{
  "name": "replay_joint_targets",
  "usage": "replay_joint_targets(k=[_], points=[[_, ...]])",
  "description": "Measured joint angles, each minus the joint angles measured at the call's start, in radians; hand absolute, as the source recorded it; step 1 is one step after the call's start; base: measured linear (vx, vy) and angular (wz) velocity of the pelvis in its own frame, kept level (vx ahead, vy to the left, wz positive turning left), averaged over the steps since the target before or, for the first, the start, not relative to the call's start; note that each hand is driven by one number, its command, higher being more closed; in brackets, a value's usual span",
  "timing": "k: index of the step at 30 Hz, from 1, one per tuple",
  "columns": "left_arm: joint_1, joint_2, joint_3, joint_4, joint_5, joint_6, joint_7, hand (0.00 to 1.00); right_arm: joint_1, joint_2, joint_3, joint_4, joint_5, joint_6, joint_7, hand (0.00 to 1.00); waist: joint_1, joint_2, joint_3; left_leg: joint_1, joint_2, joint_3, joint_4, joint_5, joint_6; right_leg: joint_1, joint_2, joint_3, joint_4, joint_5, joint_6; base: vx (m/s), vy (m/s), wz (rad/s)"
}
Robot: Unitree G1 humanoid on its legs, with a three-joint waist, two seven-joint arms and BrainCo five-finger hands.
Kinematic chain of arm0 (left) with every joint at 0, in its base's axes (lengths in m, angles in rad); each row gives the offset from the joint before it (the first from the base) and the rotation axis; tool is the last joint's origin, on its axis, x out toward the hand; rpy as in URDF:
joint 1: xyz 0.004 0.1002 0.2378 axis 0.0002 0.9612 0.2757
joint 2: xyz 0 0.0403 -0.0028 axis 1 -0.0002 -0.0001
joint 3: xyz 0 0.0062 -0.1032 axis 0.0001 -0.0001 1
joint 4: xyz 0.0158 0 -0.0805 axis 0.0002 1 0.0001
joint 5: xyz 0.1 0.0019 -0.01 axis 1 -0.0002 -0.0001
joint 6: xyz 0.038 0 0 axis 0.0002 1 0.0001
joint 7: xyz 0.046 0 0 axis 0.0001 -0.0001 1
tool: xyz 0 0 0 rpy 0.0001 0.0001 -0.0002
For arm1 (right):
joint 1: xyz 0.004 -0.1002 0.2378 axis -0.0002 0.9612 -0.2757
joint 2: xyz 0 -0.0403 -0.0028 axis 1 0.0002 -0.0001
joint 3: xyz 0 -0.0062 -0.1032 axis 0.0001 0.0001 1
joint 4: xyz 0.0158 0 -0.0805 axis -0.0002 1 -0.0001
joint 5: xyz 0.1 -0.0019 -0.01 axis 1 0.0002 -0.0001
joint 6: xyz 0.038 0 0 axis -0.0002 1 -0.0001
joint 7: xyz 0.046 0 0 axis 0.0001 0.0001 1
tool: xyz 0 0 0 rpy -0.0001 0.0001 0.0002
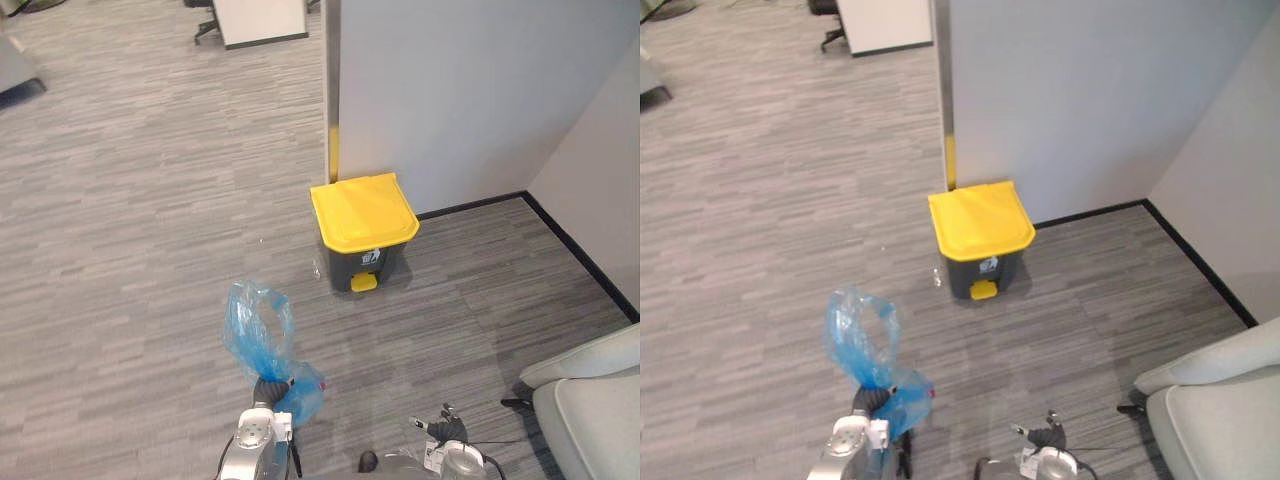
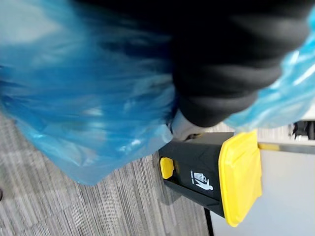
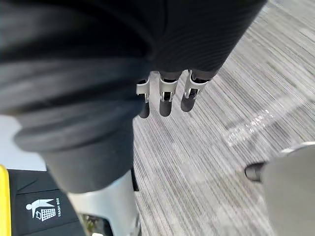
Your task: Gather rubbish on tea table into small bin, then transfer packed bag to large trash can.
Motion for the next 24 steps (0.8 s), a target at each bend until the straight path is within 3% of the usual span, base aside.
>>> replay_joint_targets(k=[2,3,4,5,6,9,10,11,12,13,14,15,16,19,21,23,24], points=[[0.005,0.003,-0.002,0.001,-0.001,0.000,0.002,1.00,-0.003,-0.002,0.007,-0.002,-0.006,0.001,0.001,0.00,0.004,-0.002,0.000,0.050,-0.018,0.044,-0.011,-0.027,0.015,-0.095,-0.027,0.025,0.223,-0.005,0.031,0.33,0.238,-0.64],[0.009,0.009,-0.010,0.002,-0.001,0.001,0.002,1.00,-0.005,-0.004,0.007,-0.003,-0.006,0.000,0.000,0.00,-0.005,-0.003,0.000,0.100,-0.034,0.064,-0.034,-0.037,0.029,-0.167,-0.054,0.021,0.407,0.026,0.083,0.36,0.245,-0.25],[0.009,0.019,-0.022,0.002,-0.001,0.001,0.002,1.00,-0.006,-0.004,0.003,-0.005,-0.003,-0.002,0.001,0.00,-0.012,-0.001,0.001,0.147,-0.045,0.061,-0.054,-0.045,0.037,-0.216,-0.075,0.014,0.531,0.047,0.105,0.45,0.241,-0.04],[0.009,0.028,-0.024,0.003,-0.001,0.001,0.002,1.00,-0.009,-0.005,0.004,-0.005,-0.005,-0.002,0.001,0.00,-0.015,0.007,0.005,0.176,-0.047,0.056,-0.064,-0.050,0.042,-0.232,-0.085,-0.005,0.590,0.037,0.090,0.46,0.152,0.22],[0.004,0.044,-0.023,0.007,-0.001,0.001,0.005,1.00,-0.008,-0.010,0.007,-0.004,-0.007,-0.002,0.002,0.00,-0.021,0.010,0.008,0.221,-0.041,0.037,-0.078,-0.051,0.043,-0.252,-0.093,-0.056,0.625,0.004,0.046,0.37,0.061,0.30],[-0.009,0.067,-0.020,0.012,-0.001,0.000,0.020,1.00,-0.019,-0.019,0.009,-0.002,-0.007,-0.003,0.003,0.00,-0.023,0.025,0.014,0.274,-0.001,0.007,-0.104,-0.051,0.044,-0.314,-0.052,-0.139,0.545,-0.036,-0.014,0.34,-0.048,0.33],[-0.014,0.073,-0.020,0.020,-0.001,-0.001,0.020,1.00,-0.032,-0.023,0.010,-0.001,-0.007,-0.004,0.003,0.00,-0.023,0.033,0.019,0.286,0.019,0.002,-0.104,-0.051,0.044,-0.352,-0.021,-0.145,0.445,-0.031,-0.025,0.37,-0.138,0.29],[-0.017,0.075,-0.019,0.037,-0.001,-0.001,0.020,1.00,-0.036,-0.023,0.010,0.000,-0.006,-0.005,0.002,0.00,-0.025,0.031,0.019,0.297,0.023,-0.013,-0.104,-0.051,0.043,-0.364,0.007,-0.136,0.300,0.022,-0.030,0.38,-0.148,0.30],[-0.015,0.079,-0.020,0.048,-0.001,-0.002,0.019,1.00,-0.030,-0.022,0.014,0.005,-0.006,-0.005,0.002,0.00,-0.027,0.016,0.013,0.305,0.008,-0.026,-0.102,-0.059,0.030,-0.345,0.018,-0.112,0.160,0.124,-0.048,0.41,-0.159,0.37],[-0.016,0.077,-0.014,0.072,-0.001,-0.001,0.019,1.00,-0.026,-0.027,0.008,0.019,0.002,-0.014,0.005,0.00,-0.029,0.001,0.012,0.329,0.002,-0.053,-0.083,-0.089,-0.006,-0.346,0.011,-0.098,0.144,0.212,-0.106,0.41,-0.153,0.28],[-0.024,0.060,-0.007,0.093,0.000,0.000,0.018,1.00,-0.052,-0.047,0.005,0.030,-0.003,-0.012,0.002,0.00,-0.026,0.038,0.022,0.333,0.027,-0.061,-0.055,-0.091,-0.011,-0.339,0.022,-0.116,0.171,0.194,-0.109,0.46,-0.193,0.25],[-0.023,0.047,-0.007,0.090,0.001,-0.001,0.018,1.00,-0.052,-0.056,0.004,0.031,-0.007,-0.012,0.003,0.00,-0.026,0.045,0.019,0.318,0.034,-0.065,-0.022,-0.086,-0.018,-0.324,0.024,-0.123,0.157,0.173,-0.110,0.42,-0.206,0.18],[-0.025,0.022,-0.004,0.089,0.006,-0.003,0.019,1.00,-0.050,-0.064,0.002,0.037,-0.007,-0.011,0.002,0.00,-0.022,0.064,0.021,0.292,0.049,-0.068,0.042,-0.065,-0.052,-0.292,0.027,-0.143,0.136,0.158,-0.116,0.33,-0.187,0.30],[-0.032,0.000,-0.004,0.083,0.009,-0.003,0.015,1.00,-0.027,-0.053,-0.007,0.024,-0.005,-0.009,-0.001,0.00,-0.022,0.060,0.026,0.210,0.088,-0.081,0.275,0.012,-0.134,-0.180,0.035,-0.177,0.046,0.144,-0.130,0.32,-0.183,0.34],[-0.018,-0.010,-0.006,0.051,0.009,-0.003,0.008,1.00,-0.020,-0.044,-0.005,0.023,-0.005,-0.009,-0.001,0.00,-0.012,0.051,0.032,0.140,0.127,-0.050,0.444,-0.031,-0.099,-0.111,0.036,-0.185,-0.001,0.133,-0.145,0.16,-0.056,0.12],[-0.015,-0.010,-0.010,0.046,0.009,-0.003,-0.003,1.00,-0.018,-0.043,-0.012,0.024,-0.004,-0.009,-0.001,0.00,-0.005,0.041,0.027,0.082,0.128,0.011,0.356,-0.098,-0.052,-0.067,0.030,-0.189,-0.045,0.136,-0.141,0.17,-0.012,-0.02],[-0.015,-0.009,-0.012,0.046,0.009,-0.003,-0.003,1.00,-0.019,-0.043,-0.017,0.024,-0.003,-0.009,-0.001,0.00,-0.005,0.041,0.027,0.074,0.122,0.014,0.307,-0.098,-0.051,-0.065,0.028,-0.188,-0.048,0.136,-0.138,0.13,0.047,-0.08]])
